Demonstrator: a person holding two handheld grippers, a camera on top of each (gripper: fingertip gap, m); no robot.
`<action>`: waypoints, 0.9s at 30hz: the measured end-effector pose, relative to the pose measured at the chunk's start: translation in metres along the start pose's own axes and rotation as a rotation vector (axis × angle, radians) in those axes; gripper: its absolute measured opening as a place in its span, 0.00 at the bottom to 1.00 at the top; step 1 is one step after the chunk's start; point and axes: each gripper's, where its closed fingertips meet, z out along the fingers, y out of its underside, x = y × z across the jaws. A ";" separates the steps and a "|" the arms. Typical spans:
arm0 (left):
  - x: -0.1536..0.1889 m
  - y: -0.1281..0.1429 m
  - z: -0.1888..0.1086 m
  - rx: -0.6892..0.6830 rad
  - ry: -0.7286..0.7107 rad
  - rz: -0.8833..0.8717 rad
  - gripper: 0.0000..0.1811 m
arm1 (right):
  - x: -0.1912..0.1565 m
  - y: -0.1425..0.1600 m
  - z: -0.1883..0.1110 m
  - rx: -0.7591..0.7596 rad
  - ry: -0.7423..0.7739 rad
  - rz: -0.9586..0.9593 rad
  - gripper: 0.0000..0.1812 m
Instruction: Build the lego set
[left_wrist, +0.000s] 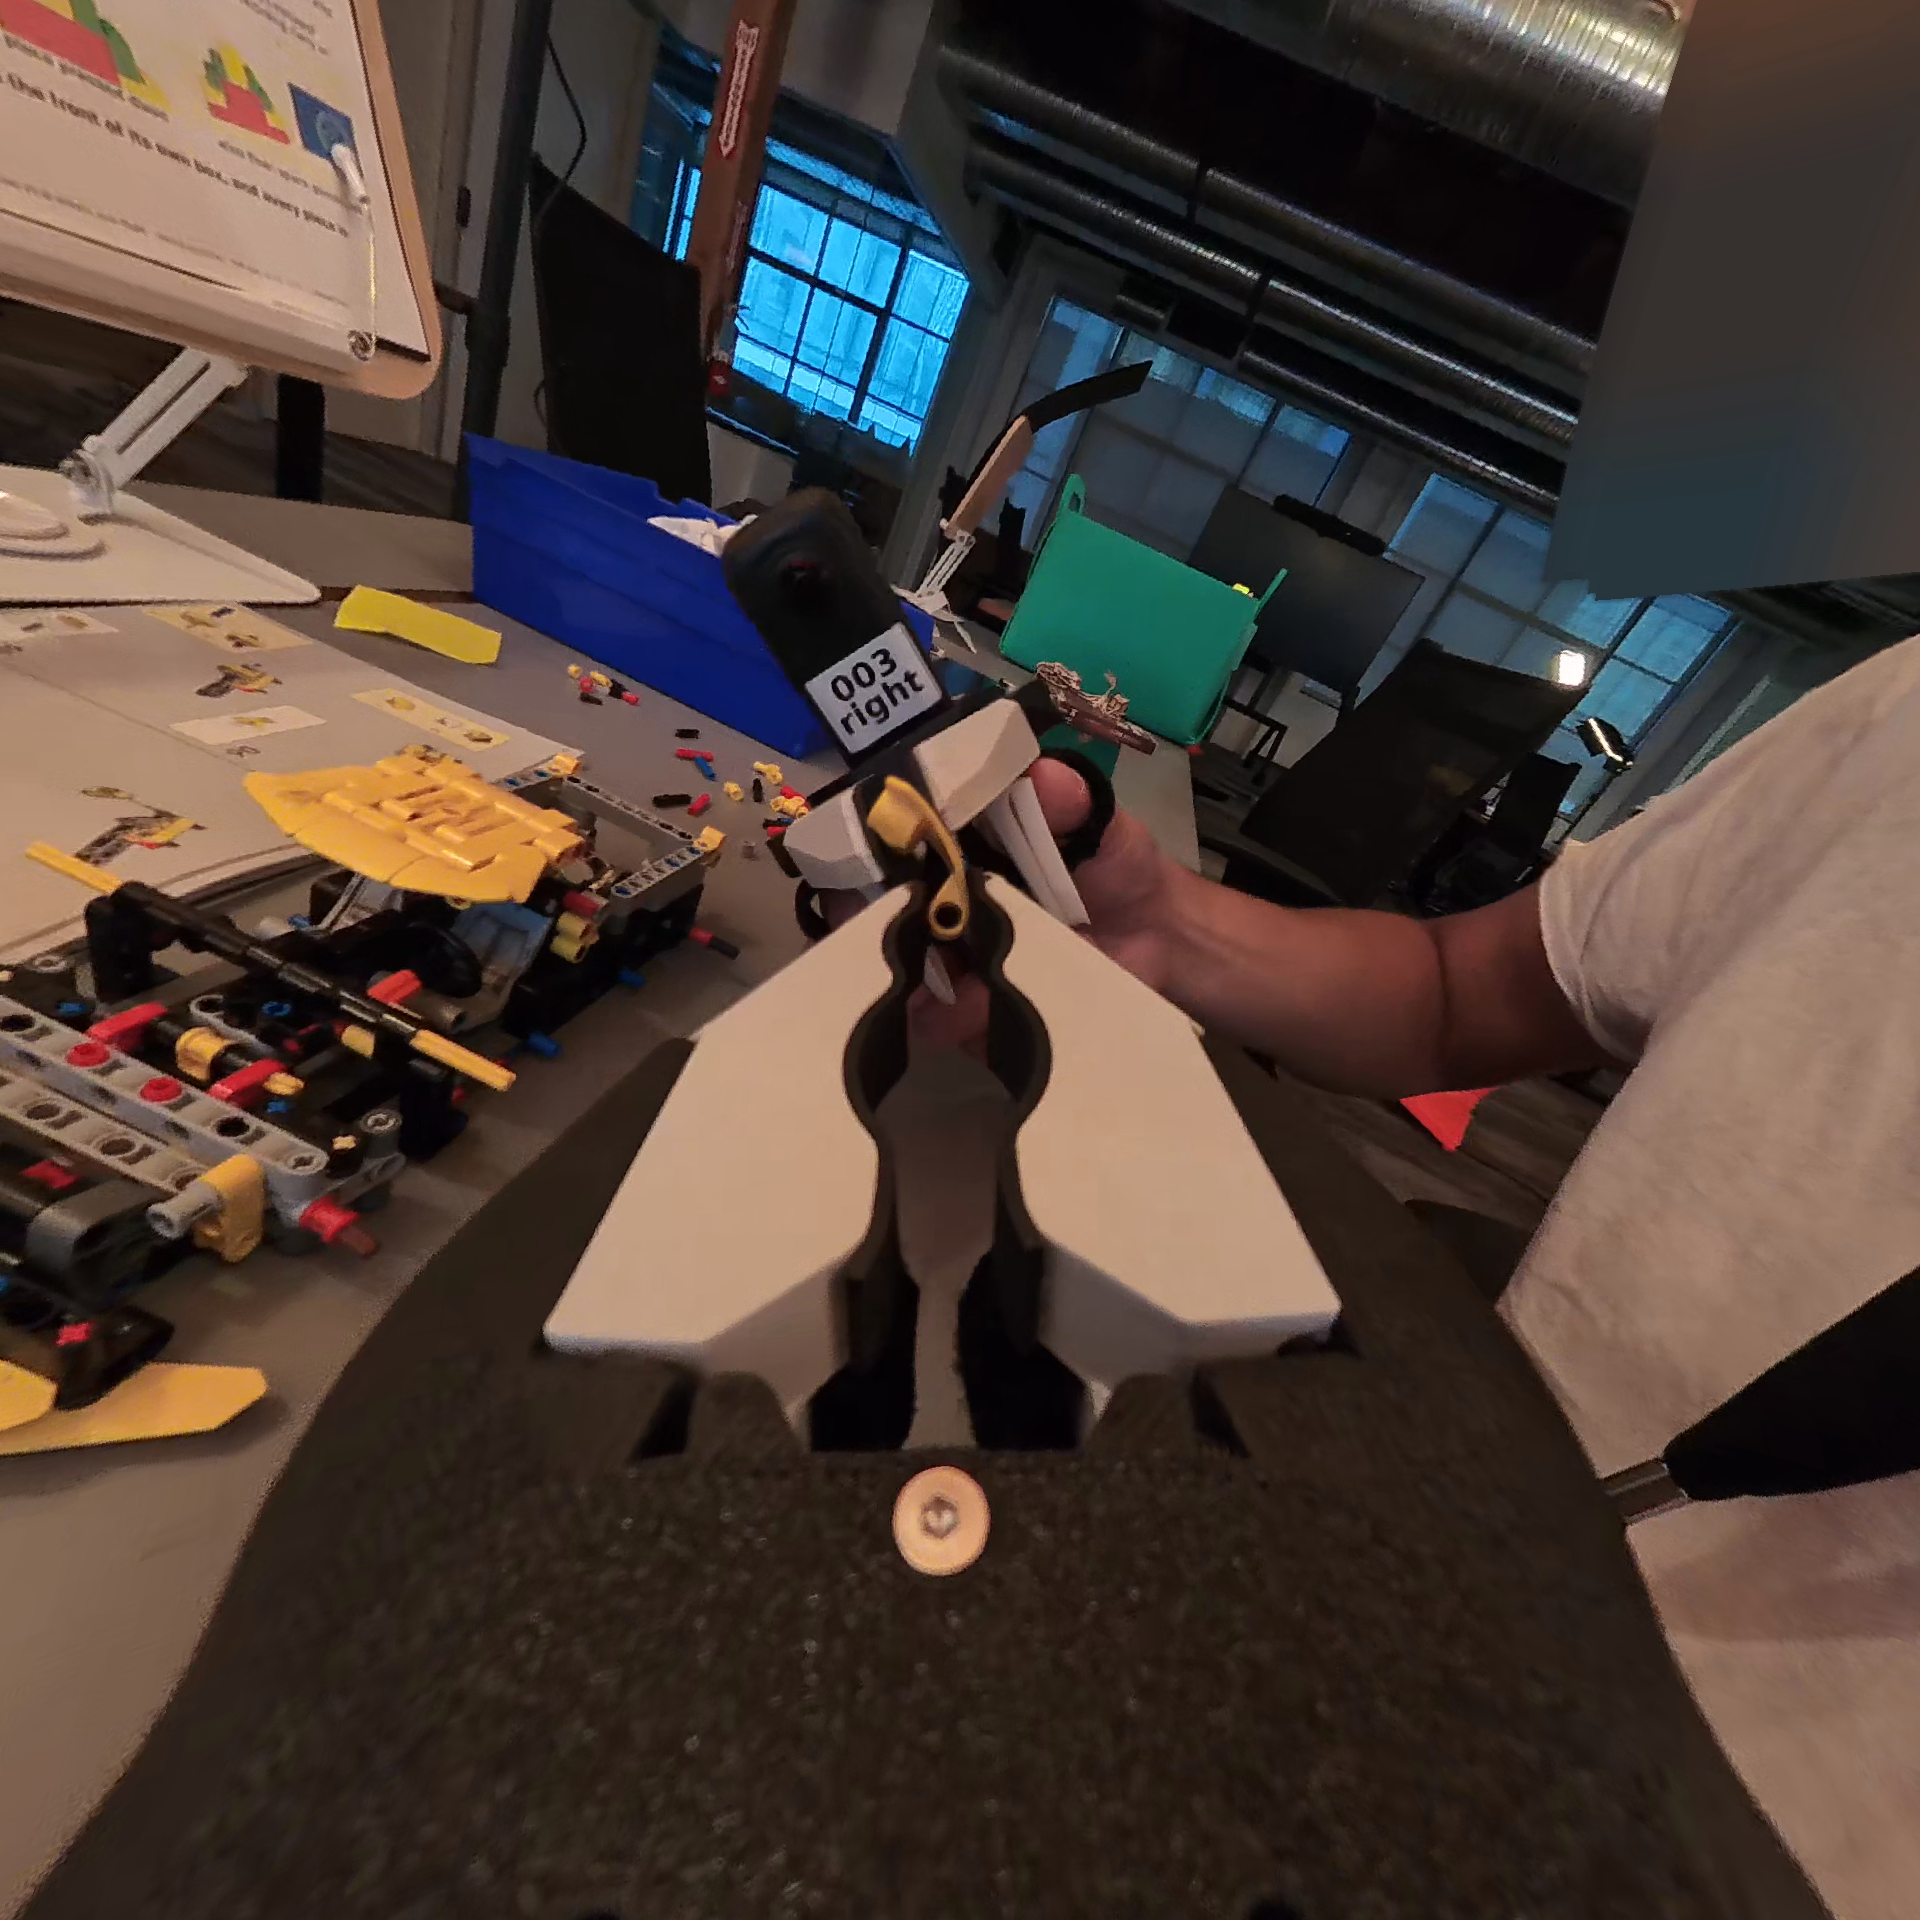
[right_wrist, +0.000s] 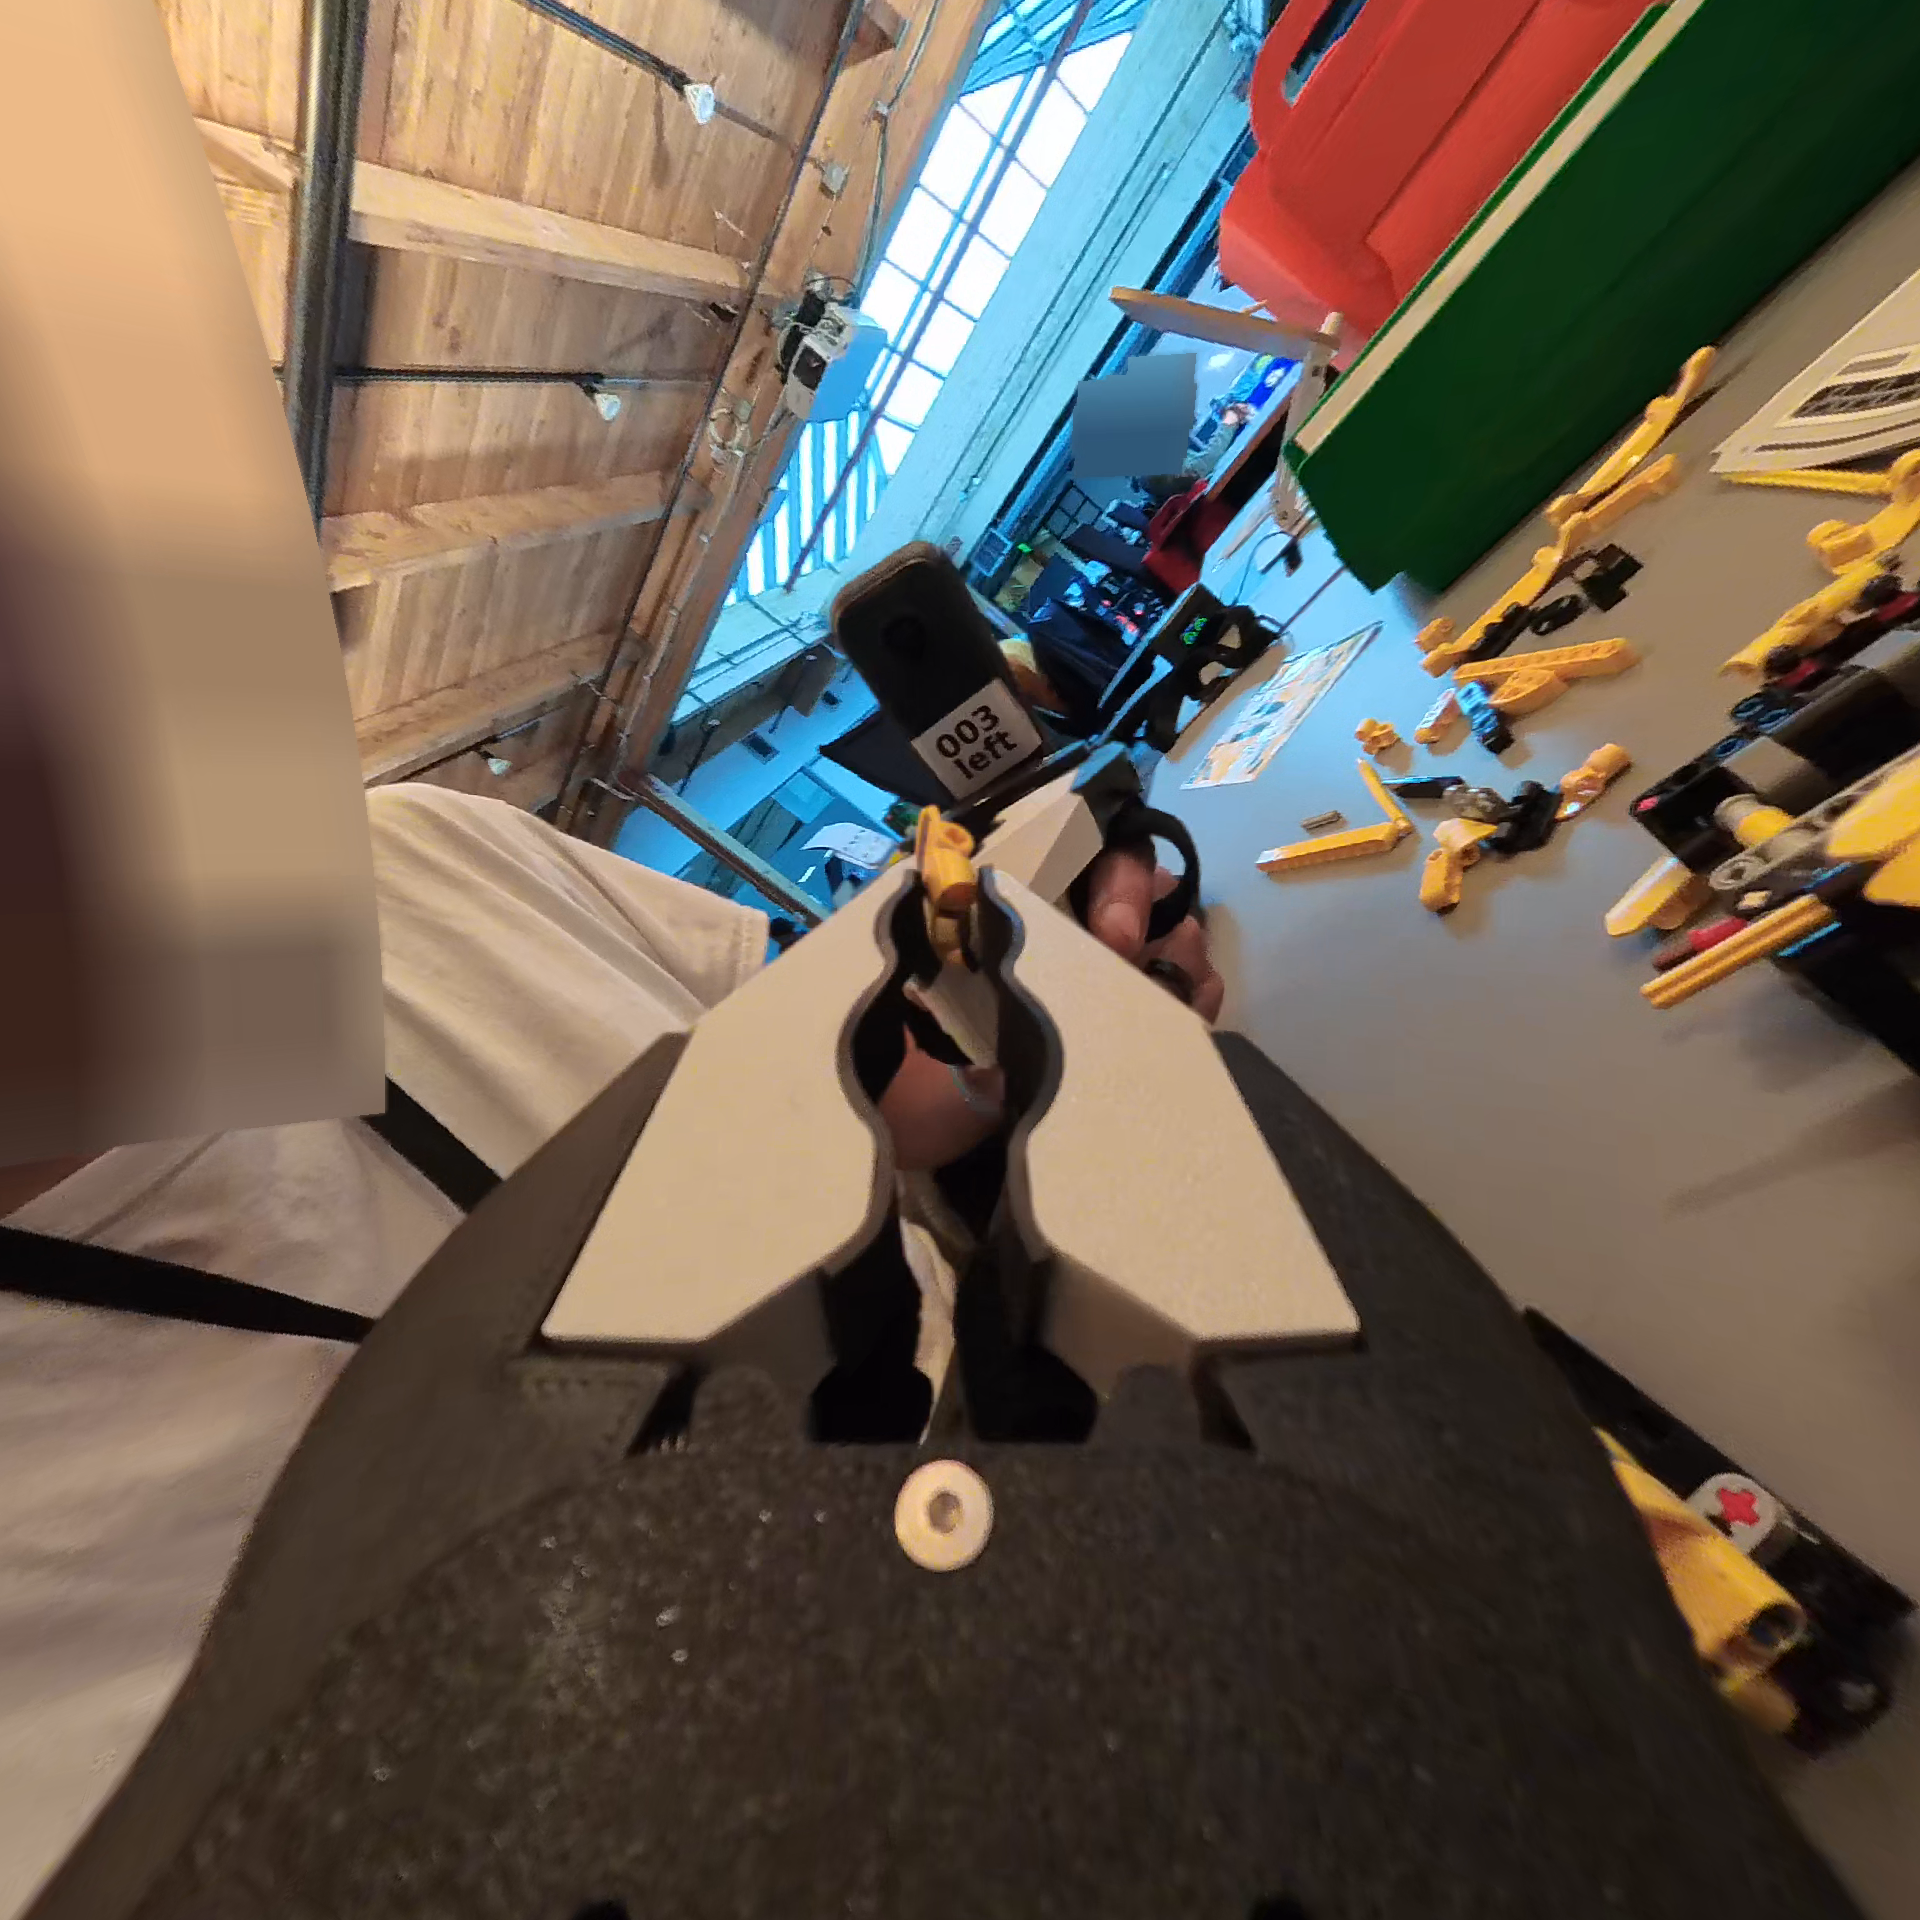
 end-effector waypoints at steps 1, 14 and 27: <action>0.000 0.001 0.000 -0.003 0.006 -0.011 0.04 | 0.000 0.000 0.000 -0.003 0.001 -0.003 0.05; -0.019 0.006 0.002 -0.063 -0.130 0.062 0.21 | 0.019 -0.063 -0.108 0.160 0.275 -0.050 0.04; -0.100 -0.043 -0.032 0.031 -0.277 -0.013 0.21 | 0.045 -0.091 -0.212 0.410 0.489 0.018 0.04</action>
